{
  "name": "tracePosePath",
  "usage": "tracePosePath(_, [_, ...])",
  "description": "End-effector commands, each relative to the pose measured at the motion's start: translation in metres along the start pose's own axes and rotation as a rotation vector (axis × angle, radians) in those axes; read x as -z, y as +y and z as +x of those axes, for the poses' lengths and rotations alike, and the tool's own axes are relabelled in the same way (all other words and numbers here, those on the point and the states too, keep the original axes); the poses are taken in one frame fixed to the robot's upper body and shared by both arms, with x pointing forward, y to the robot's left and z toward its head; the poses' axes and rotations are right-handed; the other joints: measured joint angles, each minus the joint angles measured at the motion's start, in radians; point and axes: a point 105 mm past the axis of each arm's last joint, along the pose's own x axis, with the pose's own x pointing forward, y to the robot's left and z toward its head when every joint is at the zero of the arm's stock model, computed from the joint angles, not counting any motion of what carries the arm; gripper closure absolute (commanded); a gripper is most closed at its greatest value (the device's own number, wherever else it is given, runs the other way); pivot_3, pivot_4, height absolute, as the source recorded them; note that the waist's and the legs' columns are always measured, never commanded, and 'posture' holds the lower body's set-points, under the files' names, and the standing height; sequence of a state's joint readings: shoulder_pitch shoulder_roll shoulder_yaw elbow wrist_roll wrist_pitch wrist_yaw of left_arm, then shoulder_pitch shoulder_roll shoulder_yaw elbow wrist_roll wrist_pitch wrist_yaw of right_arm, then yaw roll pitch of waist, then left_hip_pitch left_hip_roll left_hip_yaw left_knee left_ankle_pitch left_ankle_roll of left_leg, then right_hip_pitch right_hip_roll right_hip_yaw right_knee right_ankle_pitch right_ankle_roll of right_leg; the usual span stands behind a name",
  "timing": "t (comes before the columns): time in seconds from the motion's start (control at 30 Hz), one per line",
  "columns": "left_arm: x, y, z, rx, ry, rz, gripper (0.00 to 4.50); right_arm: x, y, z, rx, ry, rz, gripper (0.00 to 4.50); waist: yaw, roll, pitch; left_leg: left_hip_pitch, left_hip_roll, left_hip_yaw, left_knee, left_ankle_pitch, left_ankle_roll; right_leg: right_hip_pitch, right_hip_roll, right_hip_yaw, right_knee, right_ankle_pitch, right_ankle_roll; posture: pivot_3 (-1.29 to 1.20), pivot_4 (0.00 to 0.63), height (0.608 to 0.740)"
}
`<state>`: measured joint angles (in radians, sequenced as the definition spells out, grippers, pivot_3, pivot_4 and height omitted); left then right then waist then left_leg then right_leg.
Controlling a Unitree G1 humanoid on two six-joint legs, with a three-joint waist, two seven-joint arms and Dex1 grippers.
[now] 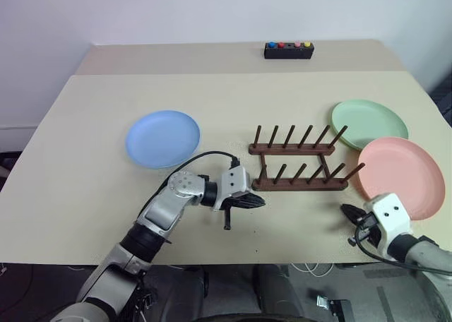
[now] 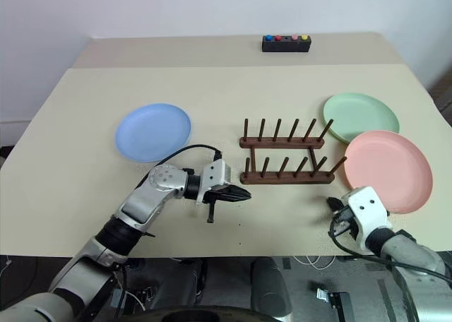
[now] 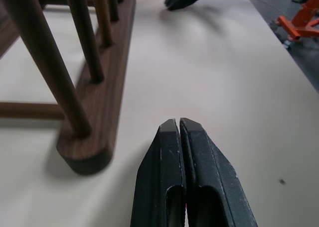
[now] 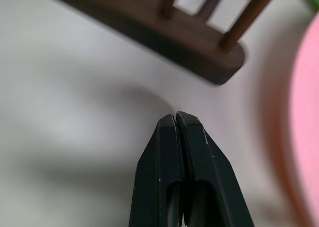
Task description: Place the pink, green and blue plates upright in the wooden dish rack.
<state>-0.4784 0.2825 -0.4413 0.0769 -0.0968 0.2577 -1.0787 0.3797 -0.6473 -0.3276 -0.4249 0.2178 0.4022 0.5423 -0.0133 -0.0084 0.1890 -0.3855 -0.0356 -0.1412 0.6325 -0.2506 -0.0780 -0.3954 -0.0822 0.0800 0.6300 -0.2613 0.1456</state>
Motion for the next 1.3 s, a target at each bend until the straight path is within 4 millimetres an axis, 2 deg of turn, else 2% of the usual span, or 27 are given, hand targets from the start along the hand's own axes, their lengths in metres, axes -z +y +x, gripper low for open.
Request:
tracePosePath(0.03, [-0.004, 0.006, 0.005, -0.03, -0.003, 0.017, 4.44, 0.0, -0.007, 0.007, 0.034, 0.0, -0.005, 4.5, 0.0, 0.0, 0.0, 0.0, 0.0, 0.0, 0.0, 0.0, 0.0, 0.0, 0.0, 0.0, 0.0, 0.0, 0.0, 0.0, 0.15, 0.74])
tracePosePath(0.23, [0.0, 0.016, 0.006, -0.094, 0.017, 0.037, 4.44, -0.008, -0.013, 0.022, 0.043, -0.023, -0.019, 4.5, -0.001, 0.0, 0.0, 0.0, 0.0, 0.0, 0.0, 0.0, 0.0, 0.0, 0.0, 0.0, 0.0, 0.0, 0.0, 0.0, 0.15, 0.74])
tracePosePath(0.57, [0.001, 0.034, 0.003, -0.205, 0.014, 0.039, 4.44, -0.021, -0.013, 0.033, 0.028, -0.057, -0.05, 4.5, -0.001, 0.0, 0.0, 0.0, 0.0, 0.0, 0.0, 0.0, 0.0, 0.0, 0.0, 0.0, 0.0, 0.0, 0.0, 0.0, 0.15, 0.74])
tracePosePath(0.93, [0.004, 0.054, 0.0, -0.283, 0.023, 0.059, 4.44, -0.036, -0.017, 0.056, 0.04, -0.094, -0.066, 4.5, -0.002, 0.0, 0.0, 0.001, 0.0, 0.0, 0.0, 0.0, 0.0, 0.0, 0.0, 0.0, 0.0, 0.0, 0.0, 0.0, 0.15, 0.74])
tracePosePath(1.3, [0.006, 0.067, -0.003, -0.333, 0.025, 0.063, 4.44, -0.046, -0.024, 0.066, 0.061, -0.126, -0.085, 4.5, -0.002, 0.0, 0.0, 0.001, 0.0, 0.0, 0.0, 0.0, 0.0, 0.0, 0.0, 0.0, 0.0, 0.001, 0.0, 0.0, 0.15, 0.74])
